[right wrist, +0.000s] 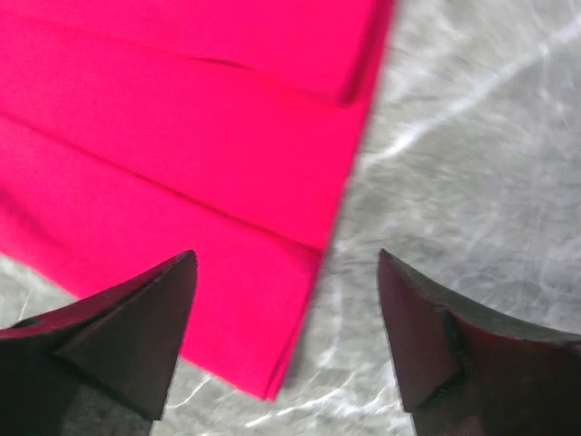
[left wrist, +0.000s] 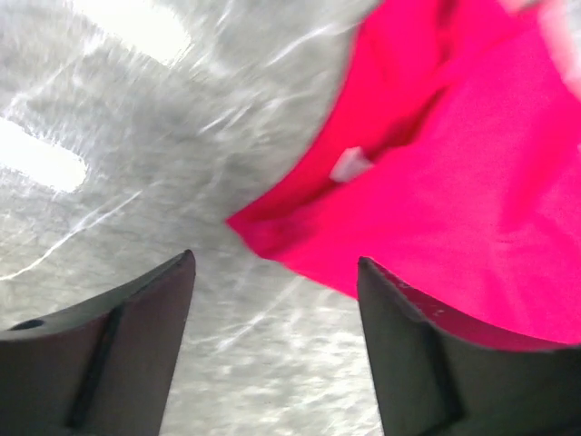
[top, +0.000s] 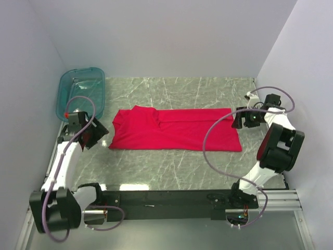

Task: Fold and stack the t-shirts
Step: Fold the tshirt

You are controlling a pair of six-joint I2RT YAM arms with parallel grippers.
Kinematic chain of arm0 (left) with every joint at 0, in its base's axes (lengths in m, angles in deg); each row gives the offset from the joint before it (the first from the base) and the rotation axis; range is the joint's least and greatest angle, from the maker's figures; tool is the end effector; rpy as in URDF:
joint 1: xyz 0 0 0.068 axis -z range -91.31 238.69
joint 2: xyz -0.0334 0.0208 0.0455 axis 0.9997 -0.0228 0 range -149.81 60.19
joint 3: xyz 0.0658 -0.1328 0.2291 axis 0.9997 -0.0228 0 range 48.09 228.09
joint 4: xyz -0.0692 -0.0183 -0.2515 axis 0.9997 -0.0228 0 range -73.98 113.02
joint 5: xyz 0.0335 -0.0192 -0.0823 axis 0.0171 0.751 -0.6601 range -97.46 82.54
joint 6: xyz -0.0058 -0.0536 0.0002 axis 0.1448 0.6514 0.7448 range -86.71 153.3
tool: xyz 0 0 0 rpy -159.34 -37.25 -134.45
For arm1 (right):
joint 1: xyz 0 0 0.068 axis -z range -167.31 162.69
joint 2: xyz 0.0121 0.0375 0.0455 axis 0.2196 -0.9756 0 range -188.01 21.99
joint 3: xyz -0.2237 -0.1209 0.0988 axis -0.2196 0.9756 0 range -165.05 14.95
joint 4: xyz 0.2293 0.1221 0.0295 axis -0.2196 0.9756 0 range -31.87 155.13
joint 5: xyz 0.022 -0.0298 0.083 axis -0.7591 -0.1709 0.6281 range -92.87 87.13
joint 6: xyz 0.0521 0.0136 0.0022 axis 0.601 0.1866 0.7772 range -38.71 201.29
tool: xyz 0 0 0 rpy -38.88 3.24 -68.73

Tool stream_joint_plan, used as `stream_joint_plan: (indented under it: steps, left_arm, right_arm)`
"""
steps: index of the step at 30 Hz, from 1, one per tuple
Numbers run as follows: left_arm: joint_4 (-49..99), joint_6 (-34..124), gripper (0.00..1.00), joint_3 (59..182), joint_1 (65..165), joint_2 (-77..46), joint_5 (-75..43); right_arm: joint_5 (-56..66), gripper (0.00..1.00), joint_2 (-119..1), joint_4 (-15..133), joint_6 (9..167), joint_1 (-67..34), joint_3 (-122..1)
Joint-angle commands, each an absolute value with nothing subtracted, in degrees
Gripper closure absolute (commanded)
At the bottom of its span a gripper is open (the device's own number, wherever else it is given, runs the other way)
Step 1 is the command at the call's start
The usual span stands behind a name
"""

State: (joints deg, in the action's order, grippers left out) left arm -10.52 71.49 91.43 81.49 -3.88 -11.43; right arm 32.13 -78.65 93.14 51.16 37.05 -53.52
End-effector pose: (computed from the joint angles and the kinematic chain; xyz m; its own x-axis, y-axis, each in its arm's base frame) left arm 0.2175 0.0249 0.2314 -0.5804 -0.6951 -0.4242 -0.5648 0.7189 -0.4051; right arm 0.3255 -0.1250 0.1983 -0.7940 -0.0917 -0.6009 -0.3044 0.9157 0.2625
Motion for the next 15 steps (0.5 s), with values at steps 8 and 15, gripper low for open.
stream_joint_plan:
  steps: [8,15]
  left_arm:
    - [-2.47,68.02,0.26,87.64,81.49,-3.86,-29.79]
    - [-4.31,65.91,0.37,90.37,81.4,-10.73,-24.79]
  right_arm:
    - [52.57,0.04,-57.55,111.43,7.81,20.62,-42.1]
    - [29.77,0.02,-48.95,80.15,23.09,-10.4,-25.86]
